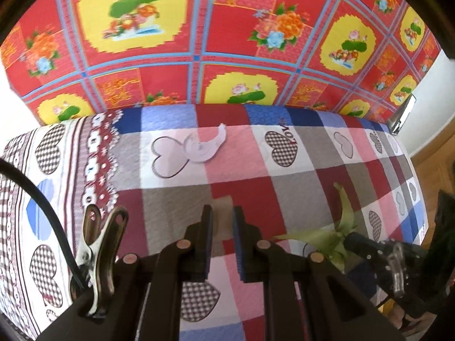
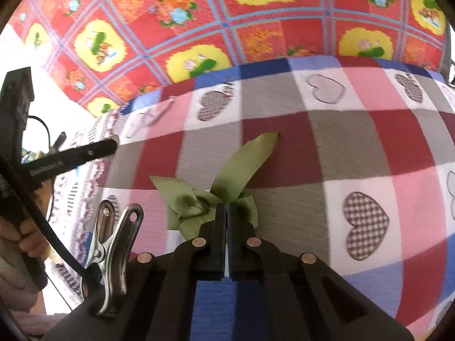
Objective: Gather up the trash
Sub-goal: 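Close the right tool on the green ribbon's knot, then lift the green ribbon off the bed with the right tool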
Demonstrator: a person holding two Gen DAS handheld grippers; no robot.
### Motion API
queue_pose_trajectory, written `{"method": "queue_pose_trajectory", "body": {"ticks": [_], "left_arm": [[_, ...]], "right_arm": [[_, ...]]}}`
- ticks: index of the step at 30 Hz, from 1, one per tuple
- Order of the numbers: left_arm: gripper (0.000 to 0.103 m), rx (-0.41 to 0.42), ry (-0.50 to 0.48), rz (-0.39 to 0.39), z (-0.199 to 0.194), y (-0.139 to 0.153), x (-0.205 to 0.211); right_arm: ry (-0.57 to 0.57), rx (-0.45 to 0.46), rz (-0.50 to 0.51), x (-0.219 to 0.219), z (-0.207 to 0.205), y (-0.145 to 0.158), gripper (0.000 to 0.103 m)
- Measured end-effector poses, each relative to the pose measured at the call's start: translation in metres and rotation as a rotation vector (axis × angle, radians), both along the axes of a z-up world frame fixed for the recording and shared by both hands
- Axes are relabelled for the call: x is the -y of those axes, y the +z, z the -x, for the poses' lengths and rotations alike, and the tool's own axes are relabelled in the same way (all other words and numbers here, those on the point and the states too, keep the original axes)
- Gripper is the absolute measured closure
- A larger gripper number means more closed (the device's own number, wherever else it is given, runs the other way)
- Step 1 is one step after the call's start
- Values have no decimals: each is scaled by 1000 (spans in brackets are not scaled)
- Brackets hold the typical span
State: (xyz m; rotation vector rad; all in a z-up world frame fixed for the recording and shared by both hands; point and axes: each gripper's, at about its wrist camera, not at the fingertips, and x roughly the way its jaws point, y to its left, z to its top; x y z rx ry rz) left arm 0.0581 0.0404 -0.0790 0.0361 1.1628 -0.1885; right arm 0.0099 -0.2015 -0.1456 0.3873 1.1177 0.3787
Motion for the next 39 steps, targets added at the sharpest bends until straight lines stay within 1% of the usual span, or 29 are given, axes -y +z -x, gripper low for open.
{"method": "queue_pose_trajectory", "body": {"ticks": [4,10,11,12,13,14,15,16,18,19,21,23,24,26,28,29,31,32,33,34,36,38,39], "left_arm": [[89,7,19,-3,9,4,-13],[89,3,35,-8,20,9,-34],[89,2,39,-9,21,9,-38],[89,3,44,-9,23,10,-43],[89,4,48,-8,25,10,-46],[89,2,54,-7,27,11,-52],[89,0,56,-7,28,11,-55],[89,-2,56,-7,29,11,-58],[89,0,58,-11,33,13,-66],[89,1,60,-12,34,14,-69],[89,0,66,-9,37,15,-77],[89,4,68,-11,40,17,-84],[89,5,69,-11,41,18,-87],[89,7,74,-7,44,19,-95],[89,10,77,-5,47,19,-102],[89,11,78,-2,49,20,-106],[89,15,79,1,52,21,-113],[89,17,80,1,53,22,-117],[89,19,82,4,55,23,-121],[89,19,83,6,56,23,-124],[89,21,87,10,58,25,-133],[89,24,91,12,60,27,-141],[89,26,94,15,61,28,-146]], "right_arm": [[39,24,7,-13,0,8,101],[80,-11,12,-33,2,1,101],[81,-25,8,-38,3,-1,98],[79,-36,8,-40,3,-3,91],[76,-48,10,-43,3,-4,86],[75,-57,14,-46,3,-5,77],[71,-62,19,-49,4,-6,72],[65,-61,23,-52,4,-6,70],[57,-52,35,-57,6,-5,59],[57,-47,42,-61,7,-4,55],[65,-32,60,-69,7,-2,42],[75,-13,99,-78,9,-1,40],[78,2,141,-84,10,-1,40],[83,19,190,-90,11,0,40],[69,34,243,-96,13,0,45],[59,35,262,-96,13,0,52],[29,24,277,-93,13,0,61],[11,14,271,-90,12,0,72],[-15,-1,262,-85,11,0,86],[-33,-16,241,-81,10,0,93],[-63,-38,207,-77,9,1,93],[-74,-30,206,-79,11,7,94],[-77,-26,190,-80,12,10,94]]}}
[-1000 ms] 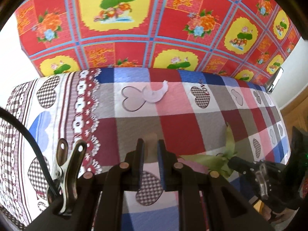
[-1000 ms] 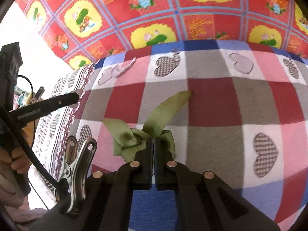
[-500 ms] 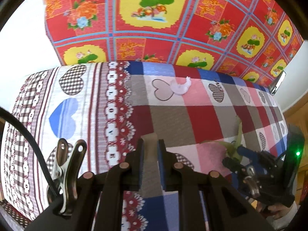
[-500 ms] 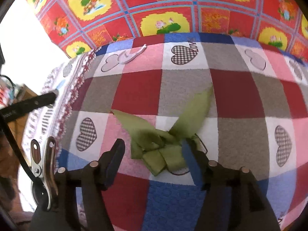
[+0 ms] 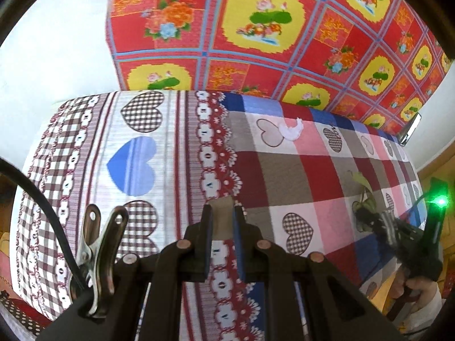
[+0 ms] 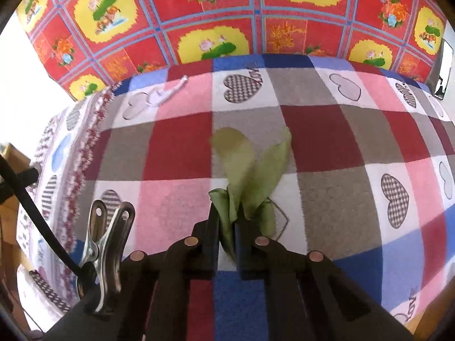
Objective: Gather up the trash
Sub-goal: 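Lift the green ribbon off the bed with the right tool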
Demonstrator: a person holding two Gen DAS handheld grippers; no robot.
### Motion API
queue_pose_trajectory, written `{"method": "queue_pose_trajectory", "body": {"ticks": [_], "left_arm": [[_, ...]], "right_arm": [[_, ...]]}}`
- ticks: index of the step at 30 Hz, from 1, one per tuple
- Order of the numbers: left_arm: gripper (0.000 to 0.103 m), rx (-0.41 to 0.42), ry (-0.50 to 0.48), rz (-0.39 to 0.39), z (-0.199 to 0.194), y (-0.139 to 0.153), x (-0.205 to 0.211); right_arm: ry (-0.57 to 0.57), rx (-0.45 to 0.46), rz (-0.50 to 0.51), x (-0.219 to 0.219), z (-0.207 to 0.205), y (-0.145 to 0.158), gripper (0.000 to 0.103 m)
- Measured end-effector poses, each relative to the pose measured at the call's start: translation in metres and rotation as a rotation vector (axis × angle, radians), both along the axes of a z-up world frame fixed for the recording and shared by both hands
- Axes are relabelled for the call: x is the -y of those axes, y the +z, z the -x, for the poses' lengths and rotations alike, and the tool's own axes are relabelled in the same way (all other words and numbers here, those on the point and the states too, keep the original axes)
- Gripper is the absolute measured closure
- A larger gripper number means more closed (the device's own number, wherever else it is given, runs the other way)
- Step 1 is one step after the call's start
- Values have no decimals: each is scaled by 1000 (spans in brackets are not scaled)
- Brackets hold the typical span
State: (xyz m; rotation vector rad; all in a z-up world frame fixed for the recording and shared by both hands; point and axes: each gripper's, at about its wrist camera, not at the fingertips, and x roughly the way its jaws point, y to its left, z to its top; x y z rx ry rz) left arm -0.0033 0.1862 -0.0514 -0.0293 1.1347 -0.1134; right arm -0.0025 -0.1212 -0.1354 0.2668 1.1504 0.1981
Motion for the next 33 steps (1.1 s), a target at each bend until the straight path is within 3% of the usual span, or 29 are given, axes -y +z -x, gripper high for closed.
{"method": "queue_pose_trajectory", "body": {"ticks": [20,33], "left_arm": [[89,47,50,18,28,18,-80],[89,66,205,-16,43,32,-135]], "right_arm": [[152,100,-124,-114,24,67,94],[331,151,-149,-184,18,89,93]]}}
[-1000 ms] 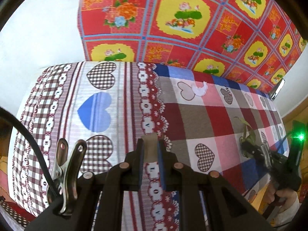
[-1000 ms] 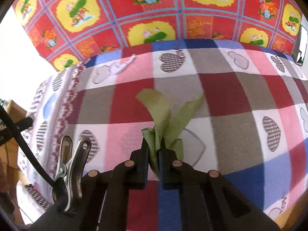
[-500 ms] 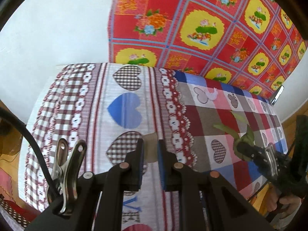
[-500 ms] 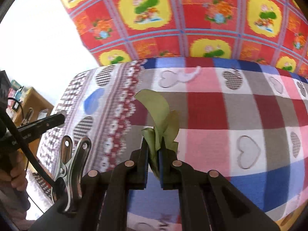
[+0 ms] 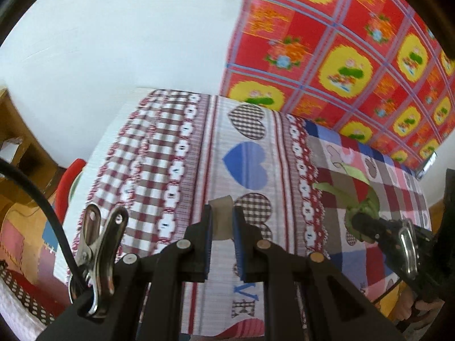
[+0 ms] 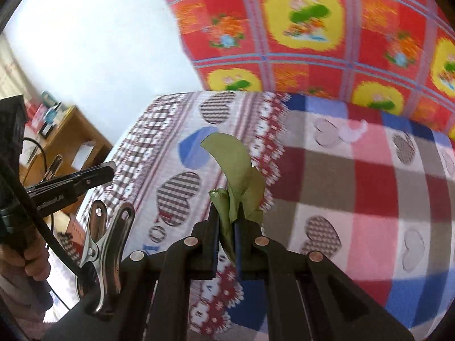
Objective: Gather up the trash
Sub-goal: 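Lift the green ribbon off the bed with the right tool, then carry the green ribbon in the right tool over the red bucket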
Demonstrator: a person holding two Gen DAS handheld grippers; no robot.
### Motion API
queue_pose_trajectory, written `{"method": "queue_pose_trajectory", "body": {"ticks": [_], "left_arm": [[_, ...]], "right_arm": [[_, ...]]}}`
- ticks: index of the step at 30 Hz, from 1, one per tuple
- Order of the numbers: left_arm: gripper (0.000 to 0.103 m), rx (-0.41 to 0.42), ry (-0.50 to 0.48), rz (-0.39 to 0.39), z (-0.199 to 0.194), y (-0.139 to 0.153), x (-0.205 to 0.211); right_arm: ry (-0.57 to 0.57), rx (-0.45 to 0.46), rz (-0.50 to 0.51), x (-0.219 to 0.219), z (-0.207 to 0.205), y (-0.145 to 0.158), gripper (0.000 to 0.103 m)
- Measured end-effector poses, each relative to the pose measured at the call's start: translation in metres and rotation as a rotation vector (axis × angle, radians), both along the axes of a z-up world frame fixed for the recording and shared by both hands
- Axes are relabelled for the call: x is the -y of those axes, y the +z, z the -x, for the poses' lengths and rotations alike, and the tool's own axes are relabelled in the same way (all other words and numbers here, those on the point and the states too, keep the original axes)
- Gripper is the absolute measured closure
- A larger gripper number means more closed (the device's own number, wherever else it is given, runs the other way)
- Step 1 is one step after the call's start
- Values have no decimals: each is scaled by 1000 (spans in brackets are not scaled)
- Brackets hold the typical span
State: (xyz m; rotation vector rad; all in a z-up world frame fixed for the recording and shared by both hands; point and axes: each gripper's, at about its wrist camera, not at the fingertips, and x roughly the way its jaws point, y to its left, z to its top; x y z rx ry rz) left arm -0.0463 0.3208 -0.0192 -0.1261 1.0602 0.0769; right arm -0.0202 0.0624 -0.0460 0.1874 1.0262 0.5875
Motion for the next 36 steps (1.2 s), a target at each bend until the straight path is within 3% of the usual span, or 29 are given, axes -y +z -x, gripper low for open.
{"method": "queue_pose_trajectory", "body": {"ticks": [21,36], "left_arm": [[89,21,327,-42,19,14,-90],[89,13,391,-44,21,13,-220]], "right_arm": [[381,78,-56,-111,-34,23,93],[490,91,-58,-237,-35,42,93]]}}
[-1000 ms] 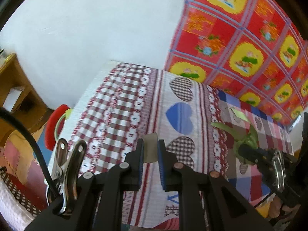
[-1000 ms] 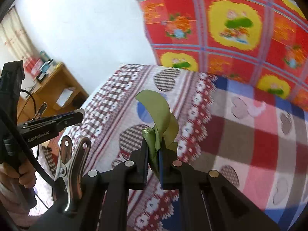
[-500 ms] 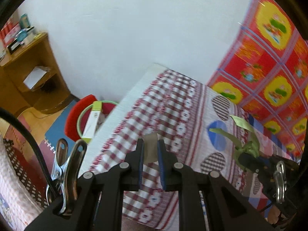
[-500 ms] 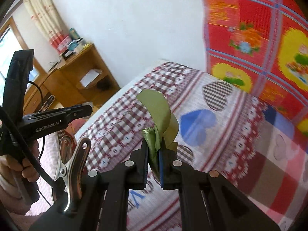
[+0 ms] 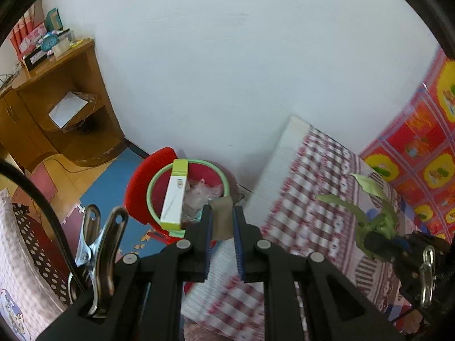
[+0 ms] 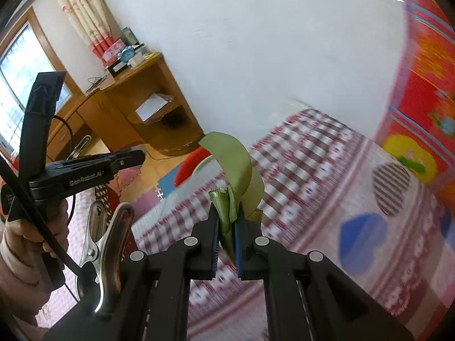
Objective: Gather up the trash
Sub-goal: 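Carry the green ribbon in the right tool over the red bucket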
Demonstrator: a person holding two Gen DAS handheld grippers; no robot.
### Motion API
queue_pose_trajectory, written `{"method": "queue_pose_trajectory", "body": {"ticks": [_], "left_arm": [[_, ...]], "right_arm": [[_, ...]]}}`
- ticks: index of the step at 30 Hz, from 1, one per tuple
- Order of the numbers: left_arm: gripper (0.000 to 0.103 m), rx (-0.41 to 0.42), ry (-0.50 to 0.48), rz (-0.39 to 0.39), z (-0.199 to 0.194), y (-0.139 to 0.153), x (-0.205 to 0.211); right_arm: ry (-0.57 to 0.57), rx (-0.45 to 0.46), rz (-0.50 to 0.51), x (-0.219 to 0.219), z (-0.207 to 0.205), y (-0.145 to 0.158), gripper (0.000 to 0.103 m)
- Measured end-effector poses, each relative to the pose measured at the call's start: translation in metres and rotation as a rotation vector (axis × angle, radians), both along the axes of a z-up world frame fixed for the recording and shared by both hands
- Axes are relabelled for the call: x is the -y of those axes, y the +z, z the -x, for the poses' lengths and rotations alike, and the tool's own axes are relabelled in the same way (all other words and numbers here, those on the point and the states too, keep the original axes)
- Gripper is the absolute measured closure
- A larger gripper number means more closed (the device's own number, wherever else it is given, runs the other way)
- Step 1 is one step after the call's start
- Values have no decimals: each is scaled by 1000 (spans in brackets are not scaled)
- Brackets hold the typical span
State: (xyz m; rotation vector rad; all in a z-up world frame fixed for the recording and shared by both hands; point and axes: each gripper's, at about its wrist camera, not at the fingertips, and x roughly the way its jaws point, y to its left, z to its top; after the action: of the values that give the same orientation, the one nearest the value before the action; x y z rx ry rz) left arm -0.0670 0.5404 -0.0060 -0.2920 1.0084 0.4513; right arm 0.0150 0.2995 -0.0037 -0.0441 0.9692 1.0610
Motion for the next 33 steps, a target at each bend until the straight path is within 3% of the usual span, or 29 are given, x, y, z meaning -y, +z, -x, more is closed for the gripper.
{"method": "queue_pose_trajectory", "body": {"ticks": [7,14,21,33], "left_arm": [[89,-14,-13,39,-12,-16,-62],[89,-37,-37,78,-29,-50,-118],[88,-62,-64,126,-47,-87,-156],[88,-142,-81,197,-71,-160,-193]], "right_arm": [[20,-2,20,-69,-6,6,93],[43,-16,69,-142,-24,-2,93],[58,-65,119,-207,-48,-24,93],[74,-157,240,-277,-87,-79,93]]}}
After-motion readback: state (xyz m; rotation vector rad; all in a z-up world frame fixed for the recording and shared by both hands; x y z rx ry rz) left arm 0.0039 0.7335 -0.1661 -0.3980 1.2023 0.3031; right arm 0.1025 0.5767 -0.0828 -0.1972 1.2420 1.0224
